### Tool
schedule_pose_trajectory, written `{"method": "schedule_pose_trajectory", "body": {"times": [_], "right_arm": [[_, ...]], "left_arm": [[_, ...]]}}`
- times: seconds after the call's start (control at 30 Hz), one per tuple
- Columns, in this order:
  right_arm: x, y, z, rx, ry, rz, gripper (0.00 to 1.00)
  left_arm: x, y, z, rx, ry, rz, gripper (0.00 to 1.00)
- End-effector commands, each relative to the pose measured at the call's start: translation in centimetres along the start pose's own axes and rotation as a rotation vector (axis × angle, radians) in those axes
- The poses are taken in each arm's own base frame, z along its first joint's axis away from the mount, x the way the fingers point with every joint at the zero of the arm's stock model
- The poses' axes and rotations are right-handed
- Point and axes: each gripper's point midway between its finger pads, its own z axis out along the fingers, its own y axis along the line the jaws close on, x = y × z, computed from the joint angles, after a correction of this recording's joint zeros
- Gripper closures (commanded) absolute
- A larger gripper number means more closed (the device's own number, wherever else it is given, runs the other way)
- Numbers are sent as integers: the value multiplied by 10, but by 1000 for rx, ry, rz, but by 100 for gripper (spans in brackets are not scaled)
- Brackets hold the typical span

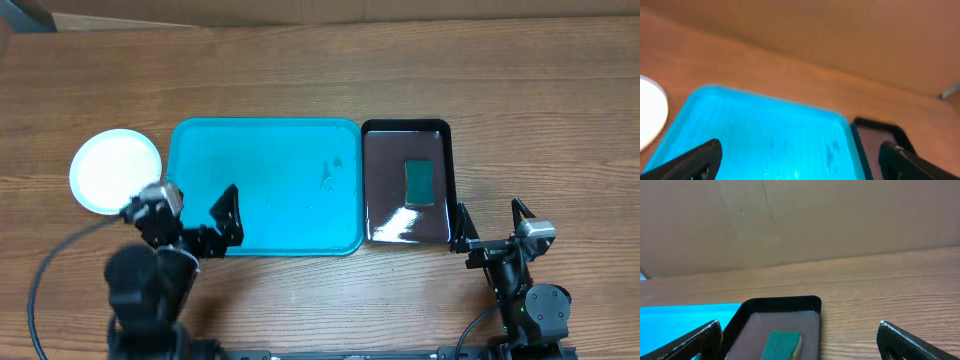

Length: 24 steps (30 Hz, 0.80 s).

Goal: Clean dirty plates on tray and stack at the side

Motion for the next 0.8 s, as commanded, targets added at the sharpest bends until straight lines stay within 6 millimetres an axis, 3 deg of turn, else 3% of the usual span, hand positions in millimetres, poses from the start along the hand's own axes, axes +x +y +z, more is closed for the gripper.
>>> {"method": "schedule_pose_trajectory", "body": {"times": [0.0, 0.23, 0.33, 0.57, 0.77], "right_arm": [[1, -3, 0, 15, -8, 3, 0], [1, -3, 0, 15, -9, 3, 0], [1, -3, 0, 15, -8, 3, 0], [1, -3, 0, 15, -9, 3, 0], [1, -3, 0, 15, -9, 3, 0]], "left_arm": [[-6, 0, -10, 32, -173, 57, 0], [-46, -25, -54, 195, -642, 160, 0], [-44, -25, -56, 207, -689, 171, 0], [-7, -6, -27, 181, -592, 149, 0], [36, 19, 0, 83, -385, 106, 0]]}}
